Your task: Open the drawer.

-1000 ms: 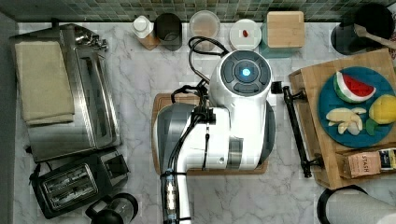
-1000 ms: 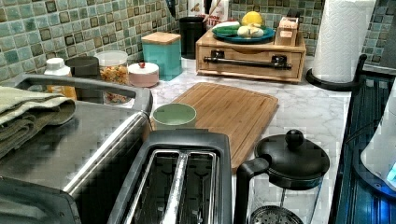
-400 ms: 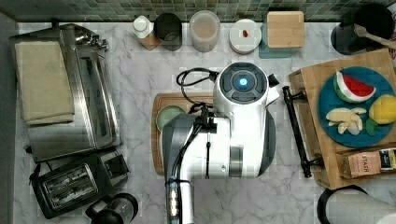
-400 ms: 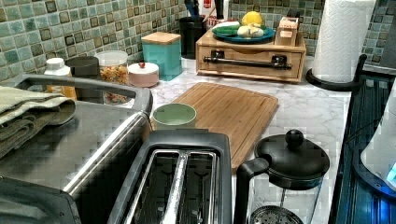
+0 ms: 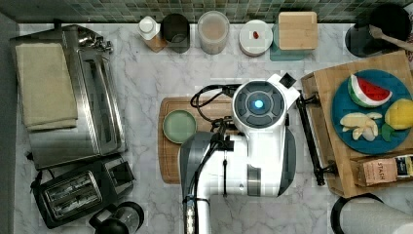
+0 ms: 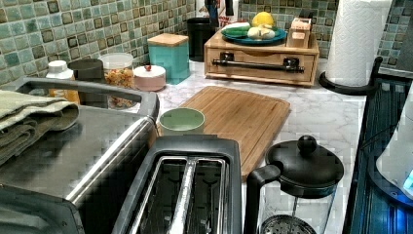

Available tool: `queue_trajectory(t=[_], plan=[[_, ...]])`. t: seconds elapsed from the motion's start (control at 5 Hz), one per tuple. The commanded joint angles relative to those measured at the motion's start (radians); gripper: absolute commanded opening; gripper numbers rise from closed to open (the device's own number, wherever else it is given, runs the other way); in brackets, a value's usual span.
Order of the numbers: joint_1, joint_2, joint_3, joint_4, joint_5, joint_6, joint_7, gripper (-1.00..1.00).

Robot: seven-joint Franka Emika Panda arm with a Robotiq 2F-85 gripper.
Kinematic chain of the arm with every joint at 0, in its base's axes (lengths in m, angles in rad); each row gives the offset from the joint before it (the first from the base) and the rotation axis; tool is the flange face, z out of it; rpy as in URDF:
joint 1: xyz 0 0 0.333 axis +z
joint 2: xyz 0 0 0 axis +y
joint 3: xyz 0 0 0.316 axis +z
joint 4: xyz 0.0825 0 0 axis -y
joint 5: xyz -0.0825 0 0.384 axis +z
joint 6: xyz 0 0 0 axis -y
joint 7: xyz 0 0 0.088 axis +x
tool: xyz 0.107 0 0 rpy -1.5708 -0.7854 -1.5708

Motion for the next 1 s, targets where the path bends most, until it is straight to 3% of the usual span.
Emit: queue_trajectory(t=[0.2, 1.0], plan=[[-0.075, -0.039, -0.091, -0.135, -0.05, 0.154, -0.276, 1.0], [-0.122, -0.025, -0.166, -0.262, -0.187, 0.403, -0.469, 1.0]])
